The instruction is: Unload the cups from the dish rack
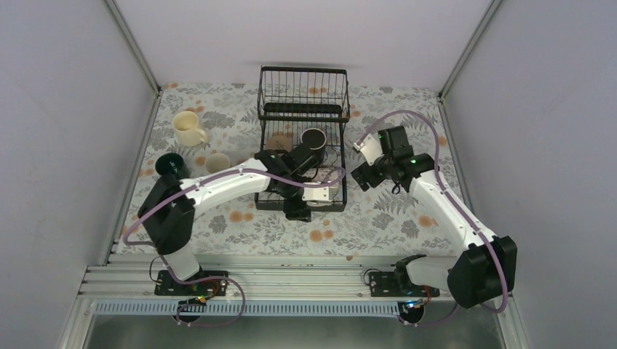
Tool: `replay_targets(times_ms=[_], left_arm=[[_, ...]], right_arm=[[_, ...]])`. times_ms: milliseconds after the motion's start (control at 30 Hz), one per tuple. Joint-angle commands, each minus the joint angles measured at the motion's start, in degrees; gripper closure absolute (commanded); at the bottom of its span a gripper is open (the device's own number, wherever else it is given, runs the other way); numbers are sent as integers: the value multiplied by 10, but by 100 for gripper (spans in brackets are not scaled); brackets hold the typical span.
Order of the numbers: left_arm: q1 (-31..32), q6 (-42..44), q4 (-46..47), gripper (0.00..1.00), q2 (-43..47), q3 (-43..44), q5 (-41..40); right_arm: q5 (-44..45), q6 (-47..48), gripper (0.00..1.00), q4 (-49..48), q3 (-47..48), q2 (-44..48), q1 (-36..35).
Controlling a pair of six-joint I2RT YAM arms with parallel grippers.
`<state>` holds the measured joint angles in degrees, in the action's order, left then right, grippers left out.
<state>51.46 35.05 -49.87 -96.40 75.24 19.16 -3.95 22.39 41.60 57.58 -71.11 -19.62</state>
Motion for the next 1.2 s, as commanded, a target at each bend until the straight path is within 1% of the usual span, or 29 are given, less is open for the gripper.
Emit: replay_targets(times_ms=[0, 300, 367, 500, 600, 633, 767, 967, 1000, 1067, 1133, 1167], left_arm=[[2, 31, 11, 28, -33, 33, 33], [3, 43, 9, 30, -82, 78, 51], [3, 45, 2, 36, -101, 91, 55], [2, 39, -13, 44, -131, 115, 58], [2, 33, -14, 46, -145, 126, 56], [3, 30, -13, 48, -147, 129, 56], [2, 23, -16, 61, -157, 140, 56], [3, 17, -26, 73, -161, 168, 57], [2, 17, -30, 76, -163, 176, 57], [2, 16, -37, 78, -164, 188, 59], [3, 17, -41, 83, -167, 194, 60], [2, 17, -42, 84, -170, 197, 58]], right_arm=[[8, 4, 3, -1, 7, 31, 30], [-22, 30, 2, 6, -10, 60, 71], [-27, 35, 3, 5, -17, 61, 76], [-33, 43, 3, 3, -25, 64, 87], [-41, 47, 3, 2, -28, 66, 93], [-42, 48, 3, 1, -29, 67, 95], [-46, 53, 3, -2, -36, 68, 104], [-60, 59, 3, -3, -34, 72, 121], [-61, 61, 3, -2, -34, 72, 123], [-62, 63, 3, -1, -34, 73, 125], [-64, 65, 3, 0, -34, 74, 128], [-65, 66, 3, 1, -34, 75, 130]])
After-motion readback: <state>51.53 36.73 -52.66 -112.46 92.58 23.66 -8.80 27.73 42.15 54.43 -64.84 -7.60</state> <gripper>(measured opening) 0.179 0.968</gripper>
